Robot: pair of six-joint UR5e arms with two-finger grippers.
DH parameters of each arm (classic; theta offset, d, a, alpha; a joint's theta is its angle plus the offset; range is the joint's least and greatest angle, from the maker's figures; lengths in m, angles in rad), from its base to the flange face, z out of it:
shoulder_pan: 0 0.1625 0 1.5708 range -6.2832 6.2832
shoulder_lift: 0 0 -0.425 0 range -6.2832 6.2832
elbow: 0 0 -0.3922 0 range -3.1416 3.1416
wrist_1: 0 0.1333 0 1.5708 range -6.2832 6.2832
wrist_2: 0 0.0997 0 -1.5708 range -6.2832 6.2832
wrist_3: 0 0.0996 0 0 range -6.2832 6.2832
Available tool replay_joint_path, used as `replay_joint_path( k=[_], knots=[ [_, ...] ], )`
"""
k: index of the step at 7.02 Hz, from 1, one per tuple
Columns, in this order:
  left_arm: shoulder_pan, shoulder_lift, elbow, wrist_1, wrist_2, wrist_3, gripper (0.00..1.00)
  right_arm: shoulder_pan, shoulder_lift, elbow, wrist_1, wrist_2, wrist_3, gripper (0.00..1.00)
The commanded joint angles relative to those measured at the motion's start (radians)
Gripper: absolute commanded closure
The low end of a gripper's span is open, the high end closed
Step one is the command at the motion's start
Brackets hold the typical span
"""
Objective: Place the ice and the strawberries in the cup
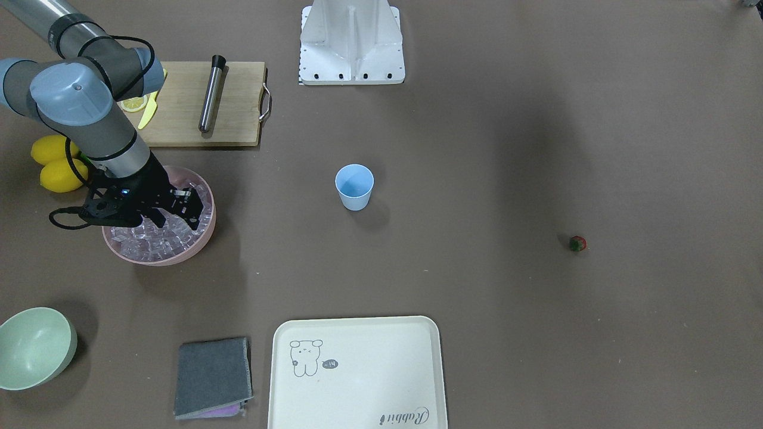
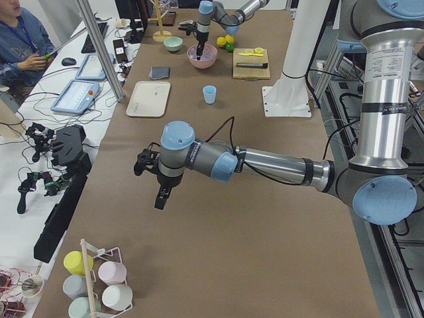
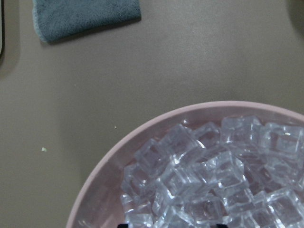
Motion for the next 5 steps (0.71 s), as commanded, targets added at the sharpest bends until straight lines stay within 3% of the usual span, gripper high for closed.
replay_joint_path(
  k=[1, 5],
  knots=[
    [0.000, -0.001, 0.000, 0.000, 0.000, 0.001, 0.02, -0.002, -0.002, 0.000, 0.000, -0.001, -0.005, 1.00],
    [0.011, -0.005, 0.000, 0.000, 0.000, -0.016, 0.02, 0.057, -0.002, 0.025, -0.002, 0.019, -0.014, 1.00]
  ],
)
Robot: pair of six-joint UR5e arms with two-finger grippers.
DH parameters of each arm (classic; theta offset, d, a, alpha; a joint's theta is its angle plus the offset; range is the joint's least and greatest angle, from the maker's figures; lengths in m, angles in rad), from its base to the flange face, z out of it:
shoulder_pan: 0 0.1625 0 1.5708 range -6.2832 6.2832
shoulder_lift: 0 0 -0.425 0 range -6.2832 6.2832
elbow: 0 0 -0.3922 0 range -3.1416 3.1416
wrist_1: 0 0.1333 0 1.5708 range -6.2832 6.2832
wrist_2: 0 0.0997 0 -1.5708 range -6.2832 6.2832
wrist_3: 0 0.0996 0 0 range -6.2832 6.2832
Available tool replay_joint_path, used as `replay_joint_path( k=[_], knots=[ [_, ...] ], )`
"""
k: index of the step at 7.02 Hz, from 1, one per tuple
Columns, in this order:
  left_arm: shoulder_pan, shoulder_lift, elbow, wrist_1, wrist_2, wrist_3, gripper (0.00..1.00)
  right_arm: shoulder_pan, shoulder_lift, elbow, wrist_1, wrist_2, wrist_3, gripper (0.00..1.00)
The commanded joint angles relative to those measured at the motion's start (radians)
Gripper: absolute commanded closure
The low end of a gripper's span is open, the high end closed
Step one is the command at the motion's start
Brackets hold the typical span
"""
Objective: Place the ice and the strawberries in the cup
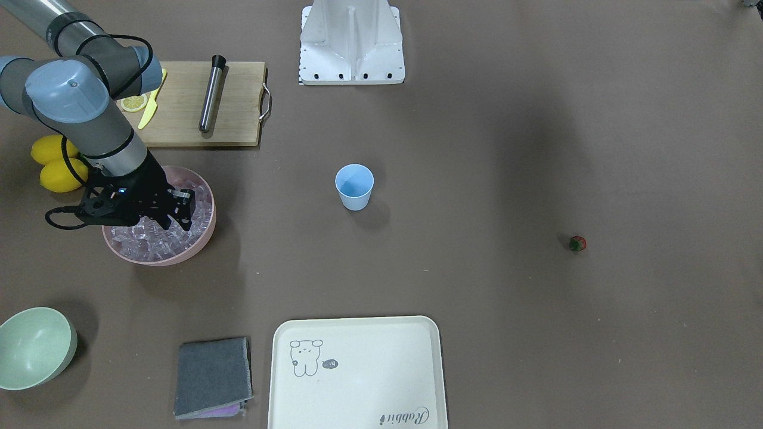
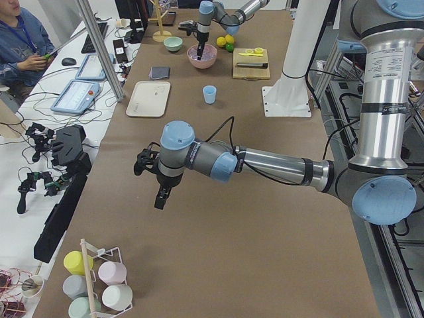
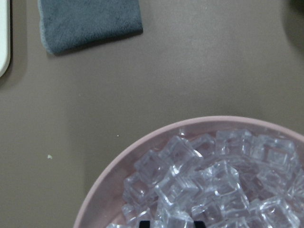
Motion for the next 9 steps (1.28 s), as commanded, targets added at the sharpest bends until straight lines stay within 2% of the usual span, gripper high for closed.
replay_joint_path(
  k=[1, 3, 4, 5, 7, 8, 9],
  knots=[
    [0.015, -0.009, 0.000, 0.000, 0.000, -0.018, 0.02, 0.050, -0.006, 0.018, -0.002, 0.014, -0.004, 1.00],
    [0.015, -0.012, 0.000, 0.000, 0.002, -0.018, 0.02, 0.052, -0.012, 0.020, -0.002, 0.011, -0.004, 1.00],
    [0.015, -0.014, 0.002, 0.000, 0.002, -0.018, 0.02, 0.047, -0.004, 0.018, -0.001, 0.008, 0.001, 0.69],
    [0.015, -0.014, 0.002, 0.000, 0.002, -0.020, 0.02, 0.044, -0.004, 0.020, 0.001, 0.005, 0.013, 0.01],
    [0.017, -0.014, 0.002, 0.000, 0.002, -0.020, 0.02, 0.027, -0.010, 0.017, 0.001, -0.007, 0.004, 0.00],
    [0.017, -0.014, 0.002, 0.000, 0.002, -0.020, 0.02, 0.007, -0.015, 0.009, 0.001, -0.042, 0.010, 0.00],
    [0.017, -0.014, 0.002, -0.002, 0.002, -0.020, 0.02, -0.011, -0.018, 0.009, 0.001, -0.062, 0.012, 0.03]
  ],
)
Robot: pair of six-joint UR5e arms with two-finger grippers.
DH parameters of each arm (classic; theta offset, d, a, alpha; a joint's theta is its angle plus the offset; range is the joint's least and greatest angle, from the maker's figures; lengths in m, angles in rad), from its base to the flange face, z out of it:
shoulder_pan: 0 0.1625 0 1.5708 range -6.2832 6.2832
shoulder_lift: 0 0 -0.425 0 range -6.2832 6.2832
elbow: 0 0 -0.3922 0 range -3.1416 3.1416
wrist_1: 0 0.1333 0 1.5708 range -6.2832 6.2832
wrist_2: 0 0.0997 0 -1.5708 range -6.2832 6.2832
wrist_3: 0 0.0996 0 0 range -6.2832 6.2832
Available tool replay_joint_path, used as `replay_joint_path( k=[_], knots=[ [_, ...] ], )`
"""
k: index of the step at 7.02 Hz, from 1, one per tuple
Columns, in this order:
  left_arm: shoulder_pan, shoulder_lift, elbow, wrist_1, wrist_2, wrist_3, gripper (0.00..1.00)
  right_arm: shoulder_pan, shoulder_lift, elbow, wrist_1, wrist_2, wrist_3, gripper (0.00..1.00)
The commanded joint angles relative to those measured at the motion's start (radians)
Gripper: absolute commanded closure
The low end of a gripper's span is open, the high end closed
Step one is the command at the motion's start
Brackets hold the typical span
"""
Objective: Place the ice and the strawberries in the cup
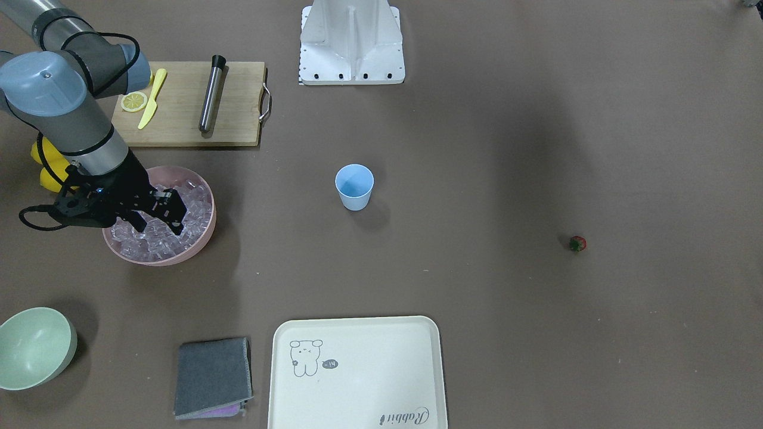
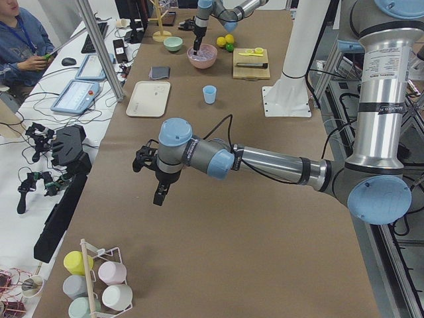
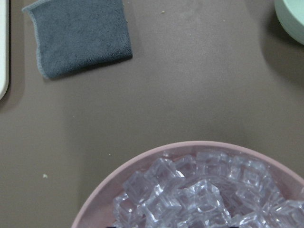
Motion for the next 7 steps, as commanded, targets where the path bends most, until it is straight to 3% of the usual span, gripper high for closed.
replay_joint_path(
  k=[1, 3, 6, 7],
  knots=[
    [0.000, -0.006, 0.000, -0.001, 0.000, 0.000, 0.02, -0.030, -0.004, -0.002, 0.000, -0.029, 0.014, 0.10],
    [0.000, -0.015, 0.002, -0.001, 0.026, -0.006, 0.02, -0.033, -0.004, 0.001, 0.000, -0.026, 0.025, 0.19],
    [0.005, -0.015, 0.003, -0.001, 0.028, -0.009, 0.02, -0.042, -0.001, -0.011, 0.000, -0.028, 0.020, 0.21],
    [0.005, -0.015, 0.005, -0.001, 0.028, -0.014, 0.02, -0.042, -0.001, -0.011, 0.000, -0.028, 0.020, 0.30]
  ],
)
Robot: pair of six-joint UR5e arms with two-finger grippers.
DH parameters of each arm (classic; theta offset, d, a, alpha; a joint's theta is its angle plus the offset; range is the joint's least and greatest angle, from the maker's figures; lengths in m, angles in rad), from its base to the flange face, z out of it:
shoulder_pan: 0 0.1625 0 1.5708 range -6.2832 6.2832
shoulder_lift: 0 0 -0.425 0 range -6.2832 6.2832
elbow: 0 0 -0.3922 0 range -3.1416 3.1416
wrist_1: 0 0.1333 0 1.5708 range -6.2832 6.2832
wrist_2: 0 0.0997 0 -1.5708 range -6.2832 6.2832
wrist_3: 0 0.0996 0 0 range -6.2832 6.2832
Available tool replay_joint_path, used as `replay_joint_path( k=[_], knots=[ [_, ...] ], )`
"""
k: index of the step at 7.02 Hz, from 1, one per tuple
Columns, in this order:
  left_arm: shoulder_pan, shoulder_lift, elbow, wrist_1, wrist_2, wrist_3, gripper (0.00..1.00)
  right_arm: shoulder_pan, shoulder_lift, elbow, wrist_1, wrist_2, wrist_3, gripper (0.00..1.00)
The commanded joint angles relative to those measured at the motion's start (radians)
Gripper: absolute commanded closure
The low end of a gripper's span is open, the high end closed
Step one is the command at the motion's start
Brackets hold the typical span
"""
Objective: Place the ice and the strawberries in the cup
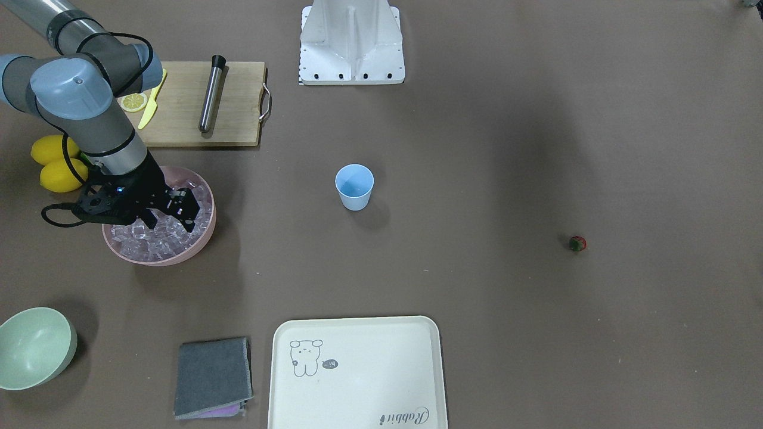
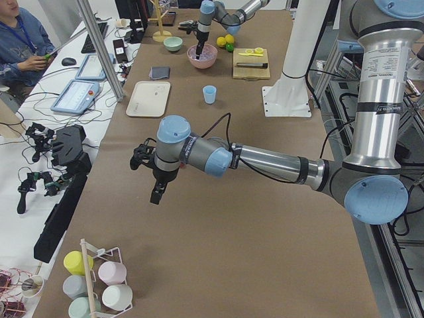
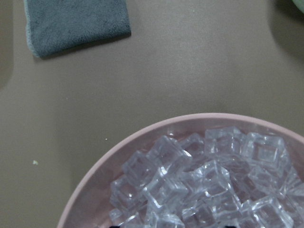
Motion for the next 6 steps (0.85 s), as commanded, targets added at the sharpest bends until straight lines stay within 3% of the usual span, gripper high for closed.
replay_joint_path(
  k=[1, 2, 4, 5, 6],
  knots=[
    [0.001, -0.002, 0.002, 0.000, 0.000, -0.004, 0.02, -0.003, -0.001, -0.001, 0.000, 0.000, 0.001, 0.30],
    [0.001, -0.002, 0.003, 0.000, 0.000, -0.004, 0.02, -0.003, 0.001, -0.001, 0.000, 0.000, 0.003, 0.43],
    [0.001, -0.005, 0.002, 0.000, 0.000, -0.004, 0.02, -0.004, -0.001, -0.003, 0.000, 0.000, 0.001, 0.55],
    [0.002, -0.003, 0.003, 0.000, 0.000, -0.004, 0.02, -0.004, -0.002, -0.001, 0.000, -0.002, 0.004, 0.71],
    [0.001, -0.003, 0.005, 0.000, 0.000, -0.004, 0.02, -0.004, -0.002, -0.001, 0.000, -0.002, 0.006, 0.93]
  ],
)
